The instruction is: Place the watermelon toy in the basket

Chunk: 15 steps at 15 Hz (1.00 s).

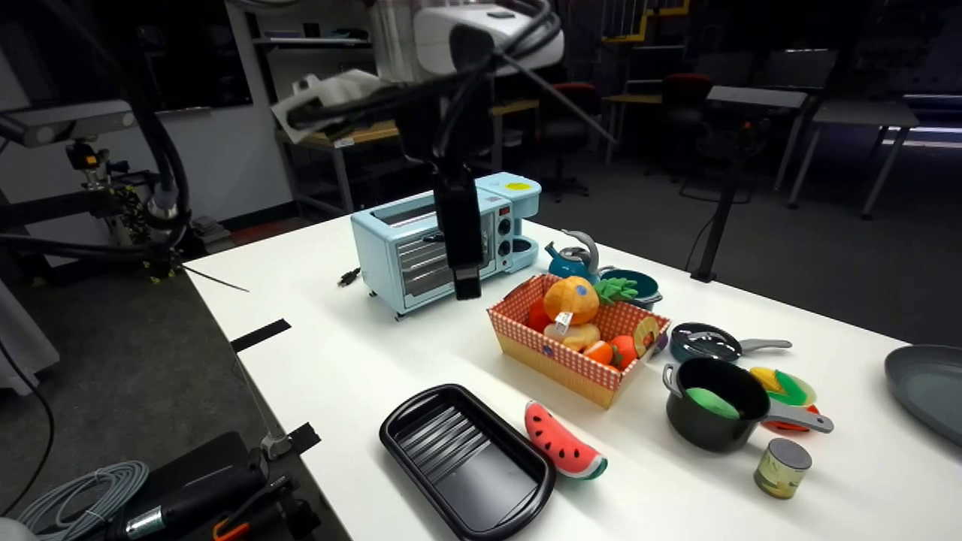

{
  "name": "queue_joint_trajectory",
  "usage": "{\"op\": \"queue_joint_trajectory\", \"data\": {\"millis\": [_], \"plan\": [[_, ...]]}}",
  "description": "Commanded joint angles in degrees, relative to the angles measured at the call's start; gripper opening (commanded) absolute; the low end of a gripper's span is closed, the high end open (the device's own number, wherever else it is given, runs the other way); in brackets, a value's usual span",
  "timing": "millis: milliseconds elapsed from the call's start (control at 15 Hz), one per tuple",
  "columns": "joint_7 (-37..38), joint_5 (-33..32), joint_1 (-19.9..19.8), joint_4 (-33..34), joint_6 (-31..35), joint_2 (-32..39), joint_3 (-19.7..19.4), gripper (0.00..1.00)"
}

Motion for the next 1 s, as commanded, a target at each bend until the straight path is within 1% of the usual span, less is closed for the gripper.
{"op": "queue_joint_trajectory", "data": {"millis": [0,133,200,800,933], "plan": [[5.2,-1.8,-2.2,1.2,4.4,5.8,-0.6,1.00],[6.1,0.1,-1.6,2.1,2.2,6.7,-1.1,1.00],[3.9,-0.7,-1.2,0.4,3.5,5.7,-1.5,1.00],[5.3,-0.4,-1.2,1.6,3.4,7.5,-1.6,1.00],[5.9,-1.0,-1.5,1.7,5.5,9.5,-1.6,1.00]]}}
